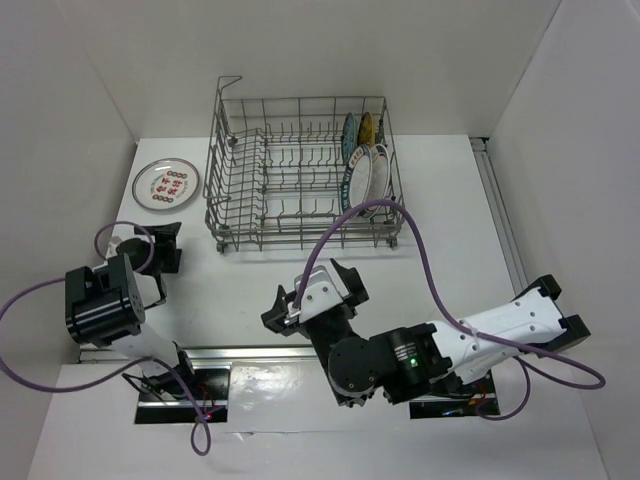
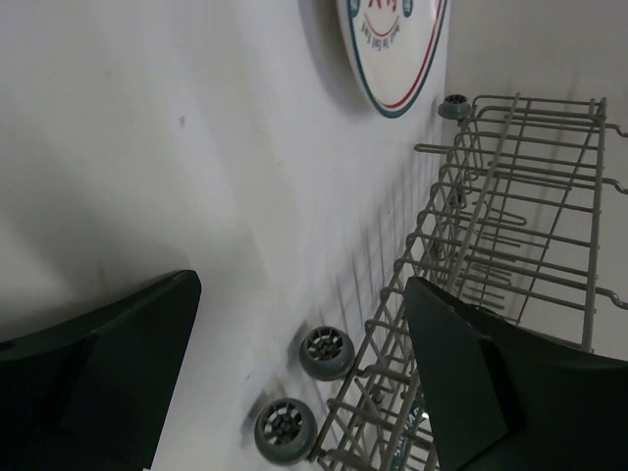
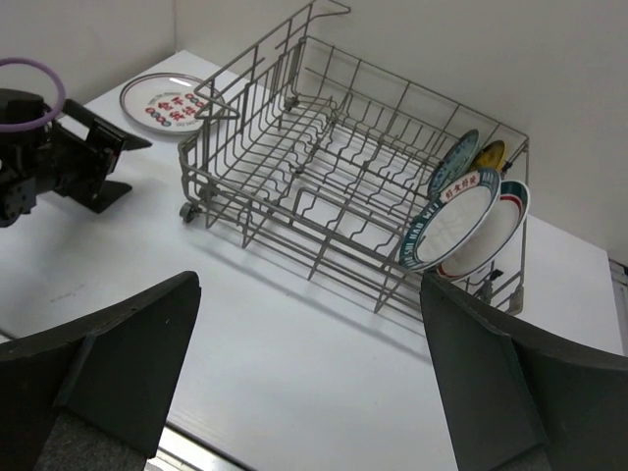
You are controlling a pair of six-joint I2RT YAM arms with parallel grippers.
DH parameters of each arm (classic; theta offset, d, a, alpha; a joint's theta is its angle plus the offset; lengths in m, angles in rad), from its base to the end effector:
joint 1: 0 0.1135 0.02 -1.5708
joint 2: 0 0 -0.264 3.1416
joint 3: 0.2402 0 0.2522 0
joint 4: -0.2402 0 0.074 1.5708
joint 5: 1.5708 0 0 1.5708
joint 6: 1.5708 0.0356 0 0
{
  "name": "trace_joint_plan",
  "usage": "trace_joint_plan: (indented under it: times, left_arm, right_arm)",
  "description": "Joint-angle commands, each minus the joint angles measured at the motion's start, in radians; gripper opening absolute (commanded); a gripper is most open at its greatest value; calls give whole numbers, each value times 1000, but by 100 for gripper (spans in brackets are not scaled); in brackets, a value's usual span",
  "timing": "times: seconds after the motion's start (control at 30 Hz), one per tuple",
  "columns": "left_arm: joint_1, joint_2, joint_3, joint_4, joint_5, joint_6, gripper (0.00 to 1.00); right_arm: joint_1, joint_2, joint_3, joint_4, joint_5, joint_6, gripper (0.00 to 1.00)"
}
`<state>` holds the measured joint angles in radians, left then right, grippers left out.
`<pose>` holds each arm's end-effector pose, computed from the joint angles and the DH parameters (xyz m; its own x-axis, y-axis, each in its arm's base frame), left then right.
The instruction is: Load the plates into the dish rack
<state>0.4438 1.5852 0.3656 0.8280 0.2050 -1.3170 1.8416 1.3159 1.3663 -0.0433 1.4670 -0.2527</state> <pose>0.2425 0.1072 0.1266 0.1559 -0.9752 -0.1569 -0.3965 0.0837 -0.9142 -0.0388 0.2723 0.4418 0.0896 -0.2260 -0.9700 -0.3547 0.9028 -0.2432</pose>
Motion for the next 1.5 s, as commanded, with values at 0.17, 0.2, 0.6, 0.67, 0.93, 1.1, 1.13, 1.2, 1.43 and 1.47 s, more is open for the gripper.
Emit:
trace_joint_plan:
  times: [0.17,0.2,0.6,0.67,0.93,1.1,1.13,1.2,1.43,1.47]
  left_arm:
    - [-137,174,185,56,-226,-10,100]
    - [-146,199,209,42,-236,-28,100]
    - [-215,303,426,-214,-479,-241,100]
    - [-228,303,450,-260,-506,-255,100]
    - [-237,358,581,-429,-552,-301,98]
    - [-237,386,619,-449,-570,-291,96]
    - [-237,386,631,-458,-570,-291,95]
    - [-237,407,642,-472,-570,-303,95]
    - [-237,441,699,-527,-558,-317,76]
    - [-237,452,710,-527,-558,-317,74]
  right_arm:
    - [41,-49,-41,-20,17,99,100]
    - [41,-49,-56,-20,7,99,100]
    - [50,-57,-87,-29,-82,121,100]
    - [50,-57,-87,-29,-98,121,100]
    - [50,-93,-128,11,-111,110,100]
    - [41,-93,-128,0,-111,119,100]
    - [41,-93,-128,0,-111,119,100]
    - [41,-93,-128,0,-123,119,100]
    - [31,-113,-139,-4,-132,132,100]
    - [31,-122,-139,-4,-132,132,100]
